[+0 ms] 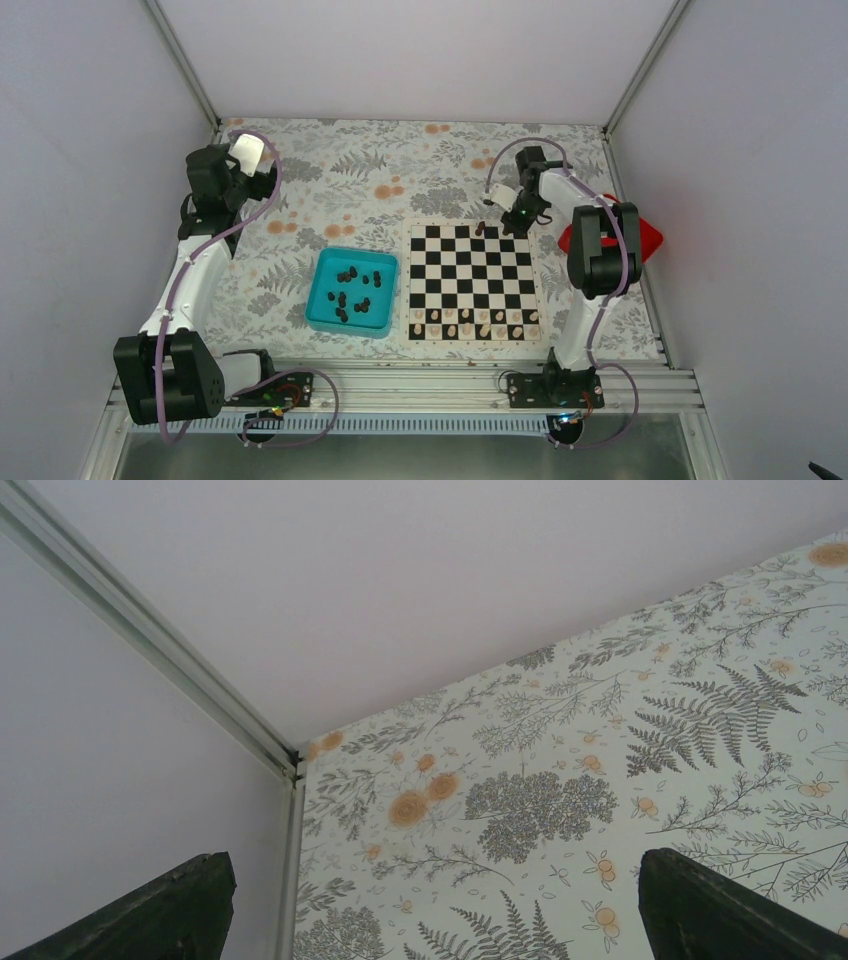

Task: Set up the chess pieces on the board
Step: Place the chess piece on the chessboard, then pick up the chess piece from the storage box.

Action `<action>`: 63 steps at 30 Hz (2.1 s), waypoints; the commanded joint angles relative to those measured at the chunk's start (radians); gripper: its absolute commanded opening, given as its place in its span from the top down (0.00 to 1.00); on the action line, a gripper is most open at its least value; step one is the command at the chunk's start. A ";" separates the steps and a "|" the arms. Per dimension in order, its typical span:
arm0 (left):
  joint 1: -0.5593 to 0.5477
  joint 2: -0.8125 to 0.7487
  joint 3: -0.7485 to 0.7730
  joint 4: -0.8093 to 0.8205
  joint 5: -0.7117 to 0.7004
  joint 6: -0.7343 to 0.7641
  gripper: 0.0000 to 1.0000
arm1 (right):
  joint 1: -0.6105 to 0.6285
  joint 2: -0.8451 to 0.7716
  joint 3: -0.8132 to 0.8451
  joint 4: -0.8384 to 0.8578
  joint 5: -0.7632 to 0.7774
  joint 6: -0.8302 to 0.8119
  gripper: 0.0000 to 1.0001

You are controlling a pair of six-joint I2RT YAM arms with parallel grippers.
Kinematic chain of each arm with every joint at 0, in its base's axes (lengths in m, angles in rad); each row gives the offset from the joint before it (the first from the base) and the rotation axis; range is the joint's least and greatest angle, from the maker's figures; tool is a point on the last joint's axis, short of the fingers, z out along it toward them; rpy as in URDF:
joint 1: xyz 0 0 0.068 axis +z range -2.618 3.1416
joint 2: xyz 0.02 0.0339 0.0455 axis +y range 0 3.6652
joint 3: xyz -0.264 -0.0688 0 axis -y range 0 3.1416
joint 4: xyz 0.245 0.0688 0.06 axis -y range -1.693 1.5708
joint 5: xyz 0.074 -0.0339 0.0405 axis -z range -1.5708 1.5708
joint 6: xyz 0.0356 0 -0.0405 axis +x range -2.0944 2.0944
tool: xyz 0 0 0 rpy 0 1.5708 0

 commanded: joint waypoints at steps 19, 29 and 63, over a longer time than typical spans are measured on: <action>0.004 -0.005 0.001 0.022 0.017 0.005 0.00 | 0.079 -0.180 0.155 -0.122 -0.025 0.030 0.58; 0.005 -0.006 0.002 0.023 0.015 0.003 0.00 | 0.564 -0.167 0.273 -0.156 0.009 0.164 0.59; 0.004 -0.014 -0.012 0.031 0.013 0.007 0.00 | 1.075 0.205 0.439 -0.083 -0.068 0.163 0.71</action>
